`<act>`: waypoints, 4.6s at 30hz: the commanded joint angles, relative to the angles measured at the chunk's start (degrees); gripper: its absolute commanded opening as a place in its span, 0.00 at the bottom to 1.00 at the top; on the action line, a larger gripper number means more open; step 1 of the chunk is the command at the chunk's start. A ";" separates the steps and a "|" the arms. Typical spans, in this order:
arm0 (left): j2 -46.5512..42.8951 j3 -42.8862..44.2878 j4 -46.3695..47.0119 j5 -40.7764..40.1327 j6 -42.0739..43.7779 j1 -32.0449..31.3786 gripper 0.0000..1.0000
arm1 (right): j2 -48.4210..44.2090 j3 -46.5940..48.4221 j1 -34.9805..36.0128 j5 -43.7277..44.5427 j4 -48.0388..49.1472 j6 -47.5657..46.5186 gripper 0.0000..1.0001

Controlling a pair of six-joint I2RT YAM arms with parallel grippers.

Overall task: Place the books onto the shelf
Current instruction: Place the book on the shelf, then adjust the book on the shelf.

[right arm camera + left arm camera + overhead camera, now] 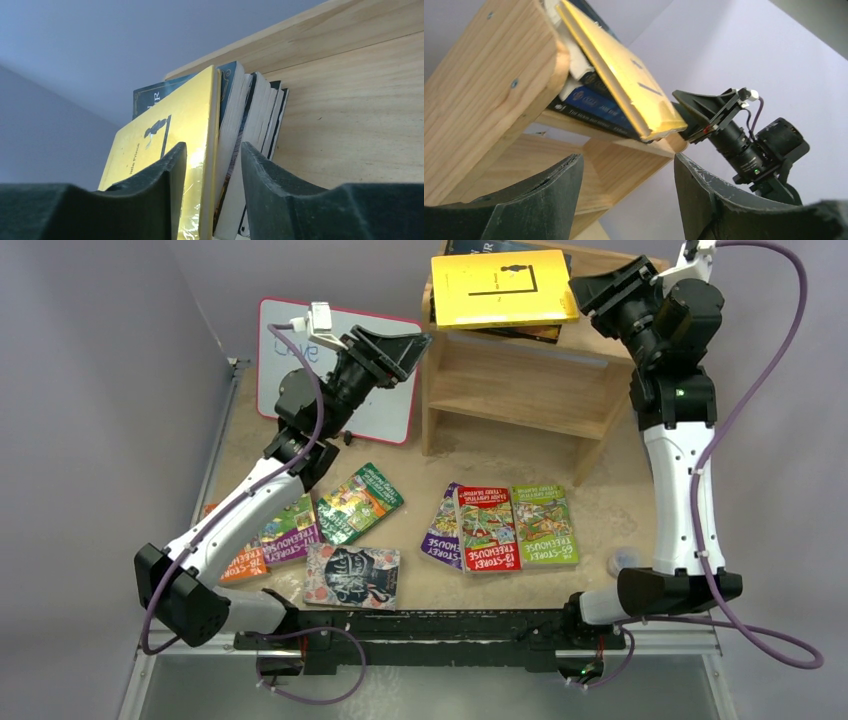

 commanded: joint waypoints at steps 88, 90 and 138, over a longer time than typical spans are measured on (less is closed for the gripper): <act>4.92 21.41 -27.00 -13.66 15.84 -3.58 0.49 | -12.54 -4.17 0.17 -10.42 -7.18 -15.66 0.47; 0.92 16.90 -29.42 -15.14 16.78 -3.59 0.55 | -16.58 -8.56 0.17 -11.03 -8.09 -16.96 0.50; 23.95 -25.01 -3.10 0.62 -11.08 -17.39 0.73 | -16.82 -81.21 17.17 4.66 10.94 -8.42 0.68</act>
